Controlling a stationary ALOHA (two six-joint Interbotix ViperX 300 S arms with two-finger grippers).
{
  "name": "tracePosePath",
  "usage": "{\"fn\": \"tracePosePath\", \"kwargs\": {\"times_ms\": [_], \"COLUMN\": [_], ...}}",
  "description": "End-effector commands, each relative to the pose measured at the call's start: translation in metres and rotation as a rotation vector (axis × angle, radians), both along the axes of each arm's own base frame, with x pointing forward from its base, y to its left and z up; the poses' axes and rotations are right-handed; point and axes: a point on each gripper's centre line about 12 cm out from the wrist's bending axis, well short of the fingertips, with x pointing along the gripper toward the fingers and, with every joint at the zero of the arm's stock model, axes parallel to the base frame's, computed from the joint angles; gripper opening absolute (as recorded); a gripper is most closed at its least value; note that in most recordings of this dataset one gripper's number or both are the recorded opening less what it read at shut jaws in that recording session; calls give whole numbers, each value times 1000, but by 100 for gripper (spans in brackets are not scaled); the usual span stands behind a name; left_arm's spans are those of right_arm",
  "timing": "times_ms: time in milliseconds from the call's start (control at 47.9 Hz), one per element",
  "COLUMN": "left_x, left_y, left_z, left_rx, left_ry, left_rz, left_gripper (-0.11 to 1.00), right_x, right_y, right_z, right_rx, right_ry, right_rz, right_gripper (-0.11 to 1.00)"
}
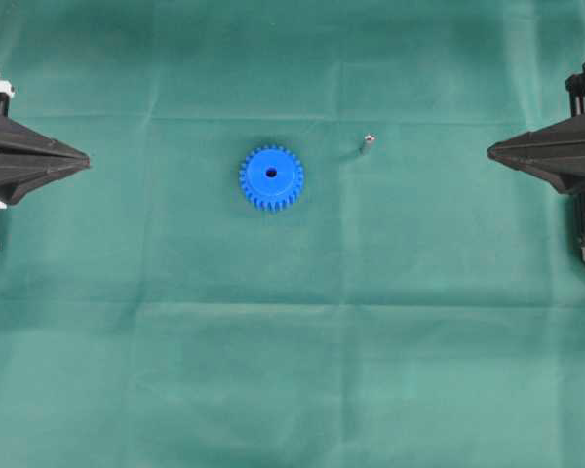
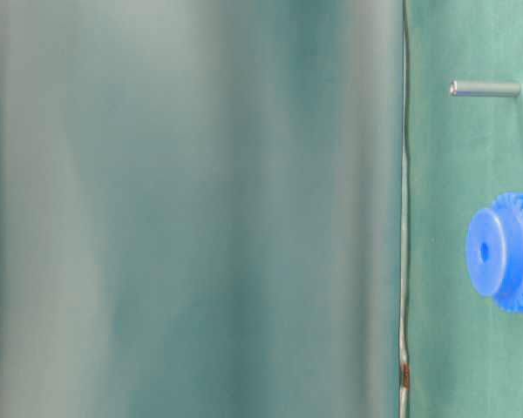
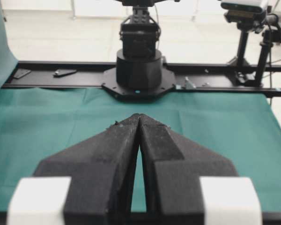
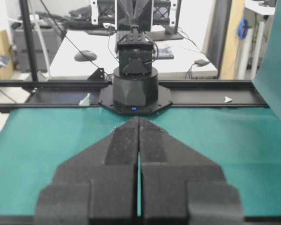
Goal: Insert the shaft placed at a random location into the center hole of the medium gear at another random location.
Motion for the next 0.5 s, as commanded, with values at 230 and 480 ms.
{"fn": "tracePosePath", "kwargs": {"times_ms": [230, 480], "left_x": [3, 3], "left_y": [-2, -2], "left_z": [14, 14], "left_rx": [7, 7], "left_ry": [-35, -29], "left_rz": [-9, -9], "left_gripper": [0, 0], "right_x": [4, 10], "right_y": [-8, -15], "right_z": [5, -3], "right_rx": [-21, -22], "right_ry": [17, 58], "right_rz": [-38, -73], "right_gripper": [1, 1]}}
